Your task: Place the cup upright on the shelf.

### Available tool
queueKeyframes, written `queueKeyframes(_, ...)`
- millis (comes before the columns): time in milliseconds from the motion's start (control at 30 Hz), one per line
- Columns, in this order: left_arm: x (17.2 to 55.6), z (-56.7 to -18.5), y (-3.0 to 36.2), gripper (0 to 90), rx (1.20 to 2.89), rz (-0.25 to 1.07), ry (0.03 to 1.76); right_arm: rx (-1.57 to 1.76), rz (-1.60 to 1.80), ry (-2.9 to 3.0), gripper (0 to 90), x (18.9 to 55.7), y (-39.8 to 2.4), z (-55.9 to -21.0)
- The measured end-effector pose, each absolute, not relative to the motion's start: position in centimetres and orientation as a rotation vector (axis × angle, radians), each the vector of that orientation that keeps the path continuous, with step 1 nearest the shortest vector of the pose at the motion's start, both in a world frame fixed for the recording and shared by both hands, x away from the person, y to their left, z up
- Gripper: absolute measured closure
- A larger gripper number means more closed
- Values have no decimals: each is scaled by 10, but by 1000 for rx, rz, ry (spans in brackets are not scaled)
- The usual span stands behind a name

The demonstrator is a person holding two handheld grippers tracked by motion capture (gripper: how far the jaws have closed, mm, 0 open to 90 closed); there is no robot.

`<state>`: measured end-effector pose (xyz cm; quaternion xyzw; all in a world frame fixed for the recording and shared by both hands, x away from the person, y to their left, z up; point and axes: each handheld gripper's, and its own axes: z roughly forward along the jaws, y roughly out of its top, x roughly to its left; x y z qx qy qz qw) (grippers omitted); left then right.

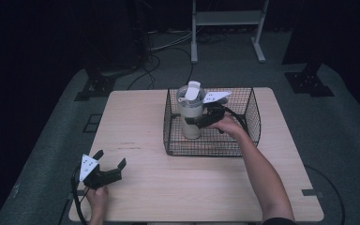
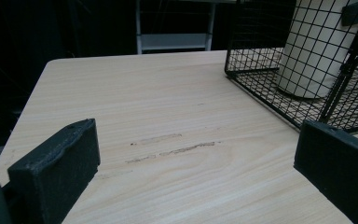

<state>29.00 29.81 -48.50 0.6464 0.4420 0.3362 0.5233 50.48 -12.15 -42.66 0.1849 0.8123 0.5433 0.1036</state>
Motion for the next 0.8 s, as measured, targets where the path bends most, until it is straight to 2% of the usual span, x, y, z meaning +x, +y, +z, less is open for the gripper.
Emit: queueKeyframes(800, 290, -485, 298, 0, 1547, 808, 1060, 566, 1589, 2403, 78, 500, -129, -425)
